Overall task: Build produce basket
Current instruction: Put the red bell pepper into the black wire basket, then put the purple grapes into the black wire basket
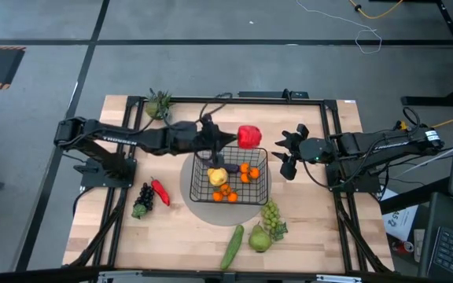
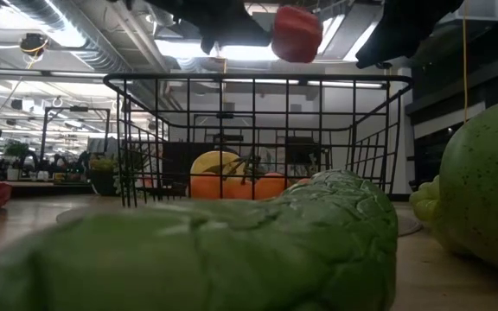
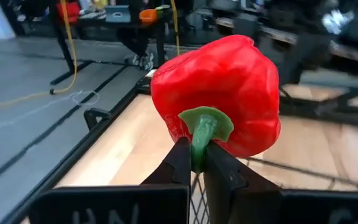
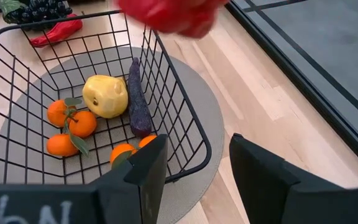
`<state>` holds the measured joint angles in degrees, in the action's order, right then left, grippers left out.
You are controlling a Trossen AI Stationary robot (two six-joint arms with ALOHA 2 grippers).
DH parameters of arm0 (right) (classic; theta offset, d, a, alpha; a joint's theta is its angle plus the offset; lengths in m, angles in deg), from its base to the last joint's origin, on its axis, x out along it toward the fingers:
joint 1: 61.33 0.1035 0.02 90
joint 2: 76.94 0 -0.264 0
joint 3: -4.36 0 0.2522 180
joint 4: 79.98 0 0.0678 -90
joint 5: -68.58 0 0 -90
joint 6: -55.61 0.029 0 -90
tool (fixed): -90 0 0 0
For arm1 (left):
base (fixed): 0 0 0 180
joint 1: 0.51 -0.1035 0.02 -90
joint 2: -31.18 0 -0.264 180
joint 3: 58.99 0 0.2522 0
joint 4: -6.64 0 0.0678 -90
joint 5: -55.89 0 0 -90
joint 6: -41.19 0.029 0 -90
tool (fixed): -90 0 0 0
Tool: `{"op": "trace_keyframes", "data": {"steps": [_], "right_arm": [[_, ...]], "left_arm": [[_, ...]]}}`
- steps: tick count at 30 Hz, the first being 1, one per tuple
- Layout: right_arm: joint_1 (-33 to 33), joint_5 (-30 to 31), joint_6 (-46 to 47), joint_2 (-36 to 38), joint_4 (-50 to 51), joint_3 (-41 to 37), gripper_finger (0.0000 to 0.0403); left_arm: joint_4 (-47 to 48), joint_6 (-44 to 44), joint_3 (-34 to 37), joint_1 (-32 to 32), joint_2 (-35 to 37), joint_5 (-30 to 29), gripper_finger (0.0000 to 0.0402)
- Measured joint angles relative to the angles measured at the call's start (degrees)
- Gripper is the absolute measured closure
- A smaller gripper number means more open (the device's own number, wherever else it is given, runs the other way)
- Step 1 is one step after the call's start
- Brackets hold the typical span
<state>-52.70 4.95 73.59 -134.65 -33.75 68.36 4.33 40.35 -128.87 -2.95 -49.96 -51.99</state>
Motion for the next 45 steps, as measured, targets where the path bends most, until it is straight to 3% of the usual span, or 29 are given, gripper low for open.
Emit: {"op": "trace_keyframes", "data": {"steps": [5, 9, 21, 34, 39, 45], "right_arm": [[-0.01, -0.5, 0.02, 0.0, 0.0, 0.0, 0.0228], [0.01, -1.0, 0.02, 0.0, 0.0, 0.0, 0.0228], [0.01, -1.01, 1.51, 0.0, 0.02, 0.0, 0.0228], [0.01, -0.98, 1.33, 0.0, 0.02, 0.0, 0.0228], [0.01, -0.96, 1.24, -0.02, 0.02, 0.0, 0.0228], [0.0, -0.94, 1.21, -0.04, -0.23, 0.0, 0.0228]], "left_arm": [[4.89, 5.65, 0.0, 2.09, 0.0, 0.77, 0.0393], [9.62, 5.38, 0.0, 2.9, -0.02, 2.08, 0.0393], [7.36, 7.15, 0.0, 3.19, -0.02, 2.05, 0.0346], [8.16, 5.51, 0.0, 6.84, -0.02, 1.96, 0.0327], [17.33, 3.68, -0.22, 9.55, 3.05, -2.53, 0.0328], [34.79, -11.53, -0.09, 12.9, 9.39, -8.22, 0.0337]]}}
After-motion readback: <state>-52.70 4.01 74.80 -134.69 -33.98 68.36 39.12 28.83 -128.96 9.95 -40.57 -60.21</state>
